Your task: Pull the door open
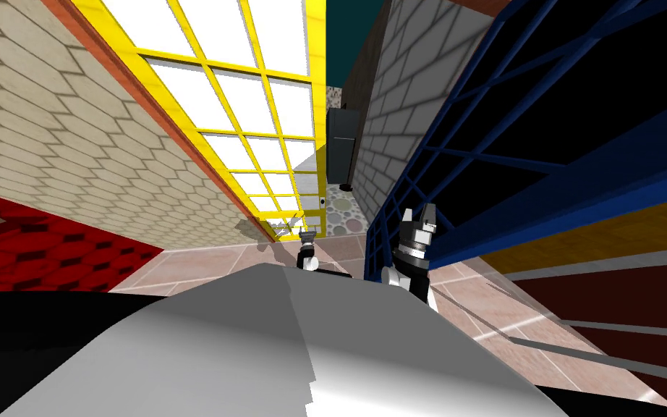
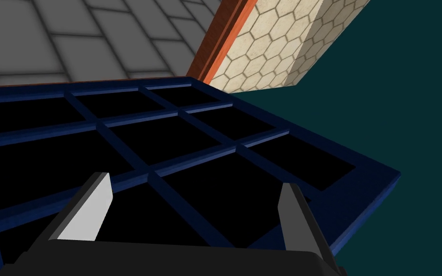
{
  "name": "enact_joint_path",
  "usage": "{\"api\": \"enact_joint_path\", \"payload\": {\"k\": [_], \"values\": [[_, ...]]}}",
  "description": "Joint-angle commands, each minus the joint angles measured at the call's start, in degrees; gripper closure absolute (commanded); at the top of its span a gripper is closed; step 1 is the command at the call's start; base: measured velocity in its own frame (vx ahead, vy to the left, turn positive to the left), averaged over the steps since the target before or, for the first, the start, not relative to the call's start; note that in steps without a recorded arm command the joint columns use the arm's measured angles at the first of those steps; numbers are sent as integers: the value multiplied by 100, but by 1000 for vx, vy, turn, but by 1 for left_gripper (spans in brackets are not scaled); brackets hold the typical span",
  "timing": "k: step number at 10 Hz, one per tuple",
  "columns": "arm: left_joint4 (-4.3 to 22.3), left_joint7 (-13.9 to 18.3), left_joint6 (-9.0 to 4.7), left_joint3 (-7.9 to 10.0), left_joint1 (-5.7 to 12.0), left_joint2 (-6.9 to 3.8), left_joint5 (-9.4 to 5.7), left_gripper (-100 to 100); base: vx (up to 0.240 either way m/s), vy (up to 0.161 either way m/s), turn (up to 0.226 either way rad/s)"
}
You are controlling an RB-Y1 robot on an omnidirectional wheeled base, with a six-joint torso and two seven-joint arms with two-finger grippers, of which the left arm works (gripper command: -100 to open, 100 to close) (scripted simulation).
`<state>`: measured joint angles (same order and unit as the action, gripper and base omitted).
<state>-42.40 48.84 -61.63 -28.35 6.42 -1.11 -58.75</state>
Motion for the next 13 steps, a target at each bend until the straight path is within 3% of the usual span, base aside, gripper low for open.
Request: {"api": "enact_joint_path", "payload": {"k": [1, 7, 11, 12, 13], "values": [[158, 98, -65, -40, 69, 35, -96, -100, 148, 38, -110], [729, 434, -322, -227, 278, 233, -478, -100, 197, 7, -120], [950, 563, -421, -299, 359, 334, -625, -100, 230, 13, -80], [922, 542, -405, -287, 351, 321, -603, -100, 110, 9, -13], [897, 605, -403, -297, 349, 144, -527, -100, -65, -4, -15]]}}
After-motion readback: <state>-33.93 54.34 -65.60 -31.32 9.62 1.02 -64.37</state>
